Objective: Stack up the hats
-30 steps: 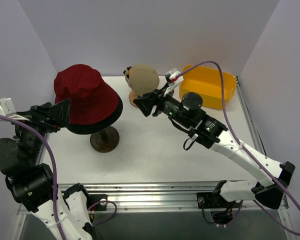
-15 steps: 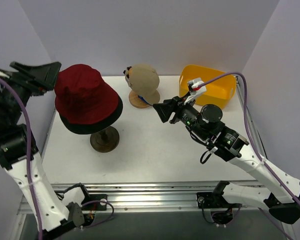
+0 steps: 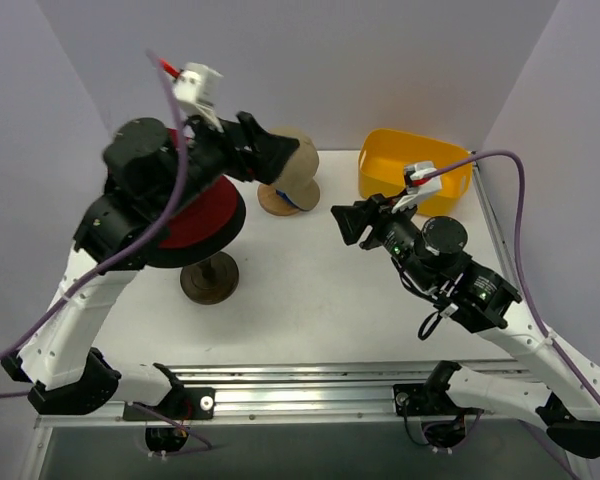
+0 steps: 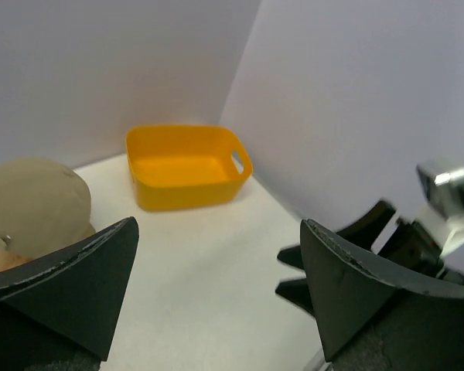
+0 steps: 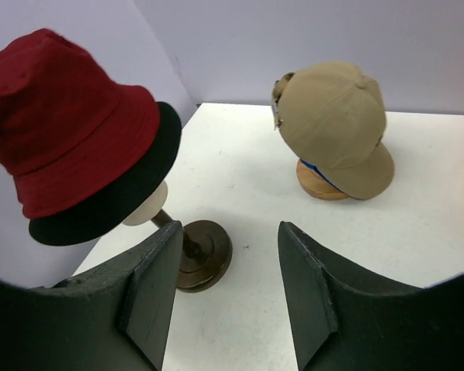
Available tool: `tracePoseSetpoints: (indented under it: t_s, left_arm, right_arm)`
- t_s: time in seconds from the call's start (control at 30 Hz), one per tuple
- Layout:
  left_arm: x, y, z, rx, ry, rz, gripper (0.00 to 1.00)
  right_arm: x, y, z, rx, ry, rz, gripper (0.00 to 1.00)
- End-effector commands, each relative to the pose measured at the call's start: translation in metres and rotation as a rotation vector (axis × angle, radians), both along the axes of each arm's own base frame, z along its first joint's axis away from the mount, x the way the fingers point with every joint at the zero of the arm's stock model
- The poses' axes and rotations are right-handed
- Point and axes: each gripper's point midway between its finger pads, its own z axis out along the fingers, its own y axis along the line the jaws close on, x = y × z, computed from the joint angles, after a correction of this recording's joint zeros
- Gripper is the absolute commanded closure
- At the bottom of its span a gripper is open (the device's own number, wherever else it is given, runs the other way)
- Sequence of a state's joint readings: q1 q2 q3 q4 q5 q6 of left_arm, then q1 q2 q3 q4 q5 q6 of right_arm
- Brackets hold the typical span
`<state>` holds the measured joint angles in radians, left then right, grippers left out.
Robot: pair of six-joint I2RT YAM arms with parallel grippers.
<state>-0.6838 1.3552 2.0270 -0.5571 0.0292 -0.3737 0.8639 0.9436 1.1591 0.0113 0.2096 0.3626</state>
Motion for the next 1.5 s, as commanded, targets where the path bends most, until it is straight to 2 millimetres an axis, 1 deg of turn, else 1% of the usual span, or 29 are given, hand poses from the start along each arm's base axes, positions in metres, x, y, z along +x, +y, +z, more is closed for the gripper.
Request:
tracePoseSetpoints:
  t_s: [0.0,0.03,0.07,0.1,0.13,0.2,0.23,0.27,0.3,0.33,0.37,0.43,0.47,0.57,0.6,0.63,0.67,0.7,0.83,0.87,0.9,0.93,0.97,1.0,1.1,1.23,1.33,1.37,1.47]
  left_arm:
    - [-0.005,-0.014,-0.028,0.141,-0.018,0.124,0.06]
    - [-0.008,-0.025,-0.047,0.166,-0.004,0.102,0.06]
    - [-0.014,-0.033,-0.058,0.177,0.004,0.078,0.06]
    - [-0.024,-0.046,-0.064,0.166,0.001,0.046,0.06]
    - [-0.030,-0.050,-0.093,0.207,0.028,0.033,0.06]
    - [-0.039,-0.052,-0.113,0.195,0.055,0.036,0.06]
    - [-0.047,-0.046,-0.115,0.176,0.058,0.033,0.06]
    - [-0.047,-0.047,-0.144,0.214,0.096,0.033,0.06]
    - [-0.053,-0.042,-0.147,0.182,0.110,0.034,0.06]
    - [-0.057,-0.041,-0.156,0.187,0.122,0.028,0.06]
    - [-0.059,-0.042,-0.182,0.224,0.151,0.028,0.06]
    - [-0.068,-0.044,-0.195,0.216,0.164,0.013,0.06]
    - [-0.070,-0.045,-0.218,0.250,0.183,0.011,0.06]
    - [-0.082,-0.054,-0.240,0.260,0.193,-0.016,0.06]
    - [-0.085,-0.057,-0.255,0.276,0.203,-0.024,0.06]
    - [-0.087,-0.059,-0.263,0.284,0.207,-0.023,0.06]
    - [-0.089,-0.060,-0.270,0.291,0.204,-0.018,0.06]
    - [-0.090,-0.061,-0.280,0.296,0.204,-0.017,0.06]
    - [-0.088,-0.055,-0.294,0.281,0.202,0.009,0.06]
    - [-0.086,-0.053,-0.294,0.258,0.206,0.029,0.06]
    - [-0.086,-0.048,-0.288,0.227,0.200,0.037,0.06]
    - [-0.086,-0.046,-0.295,0.225,0.200,0.044,0.06]
    - [-0.087,-0.044,-0.295,0.210,0.196,0.044,0.06]
    - [-0.086,-0.042,-0.291,0.184,0.190,0.051,0.06]
    - [-0.083,-0.041,-0.292,0.153,0.186,0.069,0.06]
    - [-0.083,-0.043,-0.297,0.168,0.192,0.067,0.06]
    - [-0.084,-0.045,-0.297,0.164,0.191,0.058,0.06]
    - [-0.084,-0.045,-0.297,0.164,0.191,0.058,0.06]
    - [-0.084,-0.043,-0.296,0.159,0.185,0.059,0.06]
  right_arm:
    - [0.003,-0.034,0.005,0.045,0.019,-0.148,0.52]
    - [0.004,-0.039,-0.006,0.054,0.047,-0.182,0.52]
    - [0.001,-0.045,-0.008,0.062,0.051,-0.192,0.51]
    - [-0.001,-0.048,-0.019,0.041,0.072,-0.198,0.50]
    - [-0.001,-0.051,-0.033,0.029,0.104,-0.216,0.50]
    - [-0.004,-0.065,-0.051,-0.006,0.144,-0.272,0.47]
    - [-0.004,-0.070,-0.058,-0.017,0.160,-0.296,0.46]
    - [-0.004,-0.076,-0.068,-0.024,0.179,-0.325,0.46]
    - [-0.007,-0.080,-0.077,-0.050,0.200,-0.331,0.45]
    - [-0.008,-0.082,-0.083,-0.061,0.211,-0.339,0.43]
    - [-0.009,-0.087,-0.092,-0.063,0.228,-0.359,0.38]
    - [-0.011,-0.092,-0.102,-0.061,0.243,-0.382,0.31]
    - [-0.013,-0.095,-0.113,-0.052,0.258,-0.392,0.20]
    - [-0.015,-0.098,-0.123,-0.016,0.261,-0.405,0.06]
    - [-0.014,-0.100,-0.134,-0.005,0.272,-0.428,0.02]
    - [-0.013,-0.101,-0.139,0.001,0.277,-0.436,0.00]
    - [-0.013,-0.101,-0.143,0.002,0.275,-0.434,0.00]
    - [-0.012,-0.099,-0.153,-0.007,0.276,-0.434,0.00]
    - [-0.007,-0.099,-0.167,-0.052,0.294,-0.465,0.00]
    - [-0.005,-0.098,-0.172,-0.075,0.305,-0.470,0.00]
    - [-0.004,-0.096,-0.173,-0.081,0.308,-0.473,0.00]
    - [-0.004,-0.093,-0.175,-0.094,0.310,-0.455,0.00]
    - [-0.003,-0.088,-0.179,-0.112,0.314,-0.436,0.00]
    - [-0.002,-0.083,-0.178,-0.109,0.309,-0.418,0.00]
    - [-0.001,-0.077,-0.183,-0.116,0.315,-0.390,0.00]
    - [-0.004,-0.081,-0.183,-0.114,0.315,-0.392,0.00]
    - [-0.007,-0.082,-0.178,-0.091,0.292,-0.374,0.00]
    - [-0.008,-0.082,-0.172,-0.068,0.276,-0.366,0.00]
    - [-0.011,-0.084,-0.169,-0.055,0.262,-0.357,0.00]
